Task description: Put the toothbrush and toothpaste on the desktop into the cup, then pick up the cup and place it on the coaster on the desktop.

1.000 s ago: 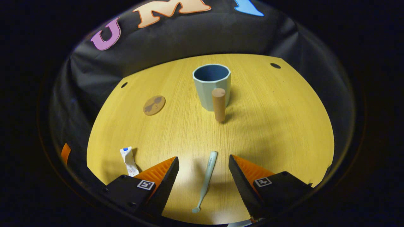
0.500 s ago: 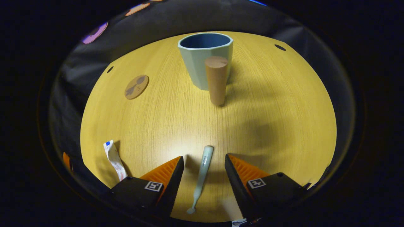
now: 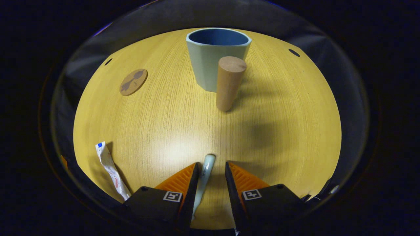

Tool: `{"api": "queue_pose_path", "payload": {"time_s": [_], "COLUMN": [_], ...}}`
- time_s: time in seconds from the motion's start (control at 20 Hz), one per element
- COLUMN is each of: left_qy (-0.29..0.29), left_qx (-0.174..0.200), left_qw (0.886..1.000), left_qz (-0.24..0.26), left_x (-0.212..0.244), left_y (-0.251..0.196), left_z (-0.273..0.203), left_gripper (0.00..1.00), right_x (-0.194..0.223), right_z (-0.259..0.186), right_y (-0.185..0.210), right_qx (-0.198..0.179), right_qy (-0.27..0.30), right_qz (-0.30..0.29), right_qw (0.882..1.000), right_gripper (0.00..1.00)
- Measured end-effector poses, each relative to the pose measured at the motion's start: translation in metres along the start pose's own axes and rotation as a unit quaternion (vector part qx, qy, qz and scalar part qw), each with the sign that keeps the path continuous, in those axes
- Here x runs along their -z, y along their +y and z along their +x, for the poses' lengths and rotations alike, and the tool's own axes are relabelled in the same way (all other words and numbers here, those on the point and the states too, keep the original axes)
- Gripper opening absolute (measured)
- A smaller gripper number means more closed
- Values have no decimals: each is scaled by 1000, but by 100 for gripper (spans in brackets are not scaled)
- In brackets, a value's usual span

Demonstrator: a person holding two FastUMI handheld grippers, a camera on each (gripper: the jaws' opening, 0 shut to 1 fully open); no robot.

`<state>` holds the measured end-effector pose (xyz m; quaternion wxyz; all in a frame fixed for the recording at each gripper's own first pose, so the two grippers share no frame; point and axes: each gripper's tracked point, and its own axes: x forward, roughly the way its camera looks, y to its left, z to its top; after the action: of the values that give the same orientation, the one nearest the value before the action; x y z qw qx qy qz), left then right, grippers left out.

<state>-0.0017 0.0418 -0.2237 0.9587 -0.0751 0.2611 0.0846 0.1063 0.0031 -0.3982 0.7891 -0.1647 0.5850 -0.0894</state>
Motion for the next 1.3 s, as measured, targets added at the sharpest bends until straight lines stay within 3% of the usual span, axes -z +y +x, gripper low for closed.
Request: {"api": "queue_pose_path", "payload": {"time_s": [0.05,0.1,0.2,0.35,0.4,0.45,0.7,0.9,1.05,1.3], "left_qy": [2,4,5,9,11,13,37,68,101,161], "left_qx": [0,0,3,9,11,15,16,35,58,82], "left_qw": [1000,1000,1000,1000,1000,1000,999,997,993,983], "left_qz": [-2,-3,-1,5,6,5,19,25,28,46], "left_x": [2,4,5,9,11,12,22,30,39,59], "left_y": [1,1,0,-1,-4,-7,-16,-37,-59,-93], "left_z": [1,1,1,2,2,3,9,12,14,26], "left_gripper": [97,97,97,97,97,97,97,97,97,97], "right_x": [0,0,0,0,-1,0,1,1,1,0], "right_z": [4,0,0,-2,0,-1,-1,-2,-3,-4], "right_y": [0,1,3,9,10,10,9,9,9,9], "right_qx": [0,1,-1,-6,-9,-11,-35,-34,-46,-72], "right_qy": [2,3,3,-7,-11,-9,-8,-26,-31,-58], "right_qz": [1,1,-3,-26,-35,-37,-25,-38,-55,-32], "right_qw": [1000,1000,1000,1000,999,999,999,998,997,995], "right_gripper": [52,47,46,24,23,15,12,9,9,8]}}
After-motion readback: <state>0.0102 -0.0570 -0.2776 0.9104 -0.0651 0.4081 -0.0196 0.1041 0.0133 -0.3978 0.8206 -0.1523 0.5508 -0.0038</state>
